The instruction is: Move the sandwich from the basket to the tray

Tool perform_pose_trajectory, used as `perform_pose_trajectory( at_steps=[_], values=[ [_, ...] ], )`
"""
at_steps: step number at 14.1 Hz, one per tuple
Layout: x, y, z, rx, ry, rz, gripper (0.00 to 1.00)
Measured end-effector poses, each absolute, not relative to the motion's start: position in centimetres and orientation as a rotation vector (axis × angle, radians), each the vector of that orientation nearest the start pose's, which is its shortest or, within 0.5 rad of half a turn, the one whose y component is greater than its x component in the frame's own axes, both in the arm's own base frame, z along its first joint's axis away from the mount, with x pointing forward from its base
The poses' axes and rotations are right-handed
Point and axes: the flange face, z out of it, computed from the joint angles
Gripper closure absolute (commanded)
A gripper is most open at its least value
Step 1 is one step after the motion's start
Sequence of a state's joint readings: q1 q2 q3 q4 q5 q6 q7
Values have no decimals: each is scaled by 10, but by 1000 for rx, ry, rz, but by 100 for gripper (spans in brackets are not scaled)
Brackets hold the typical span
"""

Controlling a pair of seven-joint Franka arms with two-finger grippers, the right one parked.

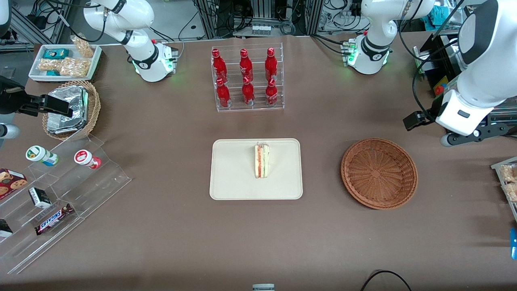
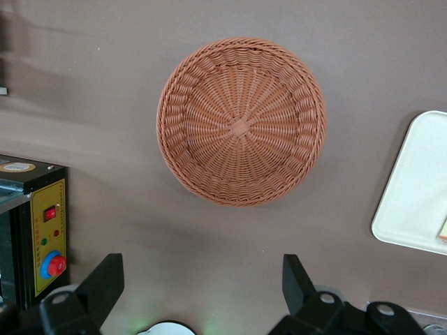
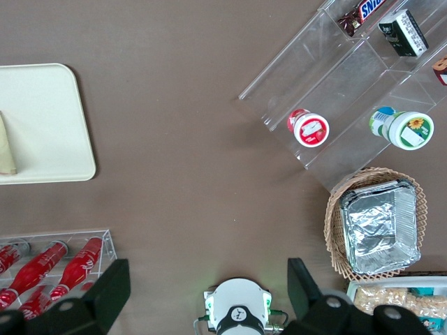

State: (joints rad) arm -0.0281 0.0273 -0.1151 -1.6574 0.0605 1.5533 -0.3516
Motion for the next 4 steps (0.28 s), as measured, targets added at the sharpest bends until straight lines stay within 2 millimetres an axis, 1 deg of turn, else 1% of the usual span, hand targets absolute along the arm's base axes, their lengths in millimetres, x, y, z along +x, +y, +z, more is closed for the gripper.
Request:
perform_pose_trajectory(
  at_steps=[2, 4],
  values=[
    [550, -62, 573, -3033, -342, 158, 0],
    [554, -57, 575, -3036, -355, 147, 0]
  ],
)
